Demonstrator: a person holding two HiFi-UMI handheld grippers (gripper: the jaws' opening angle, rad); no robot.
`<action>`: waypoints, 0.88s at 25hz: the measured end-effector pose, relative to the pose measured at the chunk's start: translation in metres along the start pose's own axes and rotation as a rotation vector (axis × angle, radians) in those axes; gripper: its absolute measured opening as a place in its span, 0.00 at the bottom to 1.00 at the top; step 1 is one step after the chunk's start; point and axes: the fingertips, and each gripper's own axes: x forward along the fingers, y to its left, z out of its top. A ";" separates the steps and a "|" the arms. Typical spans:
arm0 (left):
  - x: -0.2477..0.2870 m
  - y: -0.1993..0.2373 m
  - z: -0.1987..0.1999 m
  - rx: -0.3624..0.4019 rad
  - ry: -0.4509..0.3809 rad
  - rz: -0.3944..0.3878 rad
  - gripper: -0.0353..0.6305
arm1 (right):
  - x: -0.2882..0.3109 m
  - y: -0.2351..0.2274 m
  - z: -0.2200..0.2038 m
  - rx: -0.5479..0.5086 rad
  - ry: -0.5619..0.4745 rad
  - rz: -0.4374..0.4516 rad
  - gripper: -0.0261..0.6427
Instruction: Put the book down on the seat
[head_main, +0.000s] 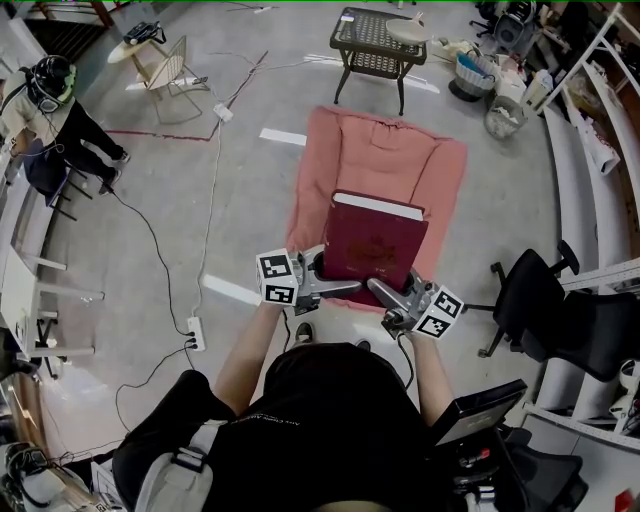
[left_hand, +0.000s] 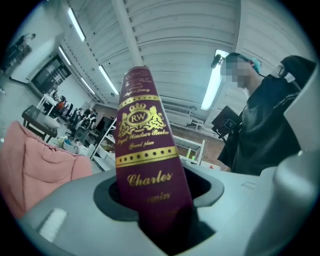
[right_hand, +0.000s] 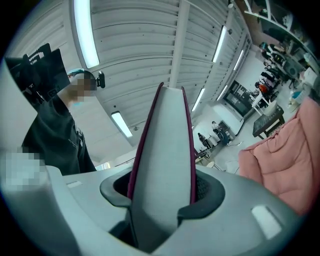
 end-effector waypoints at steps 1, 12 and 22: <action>-0.002 -0.001 0.002 0.004 -0.011 0.006 0.45 | 0.001 0.001 0.000 0.007 -0.008 0.000 0.41; -0.016 0.024 -0.012 -0.095 -0.061 0.215 0.53 | 0.001 -0.016 -0.018 0.101 -0.002 -0.134 0.42; -0.023 0.033 -0.045 -0.164 -0.082 0.419 0.58 | -0.021 -0.033 -0.047 0.237 -0.035 -0.293 0.47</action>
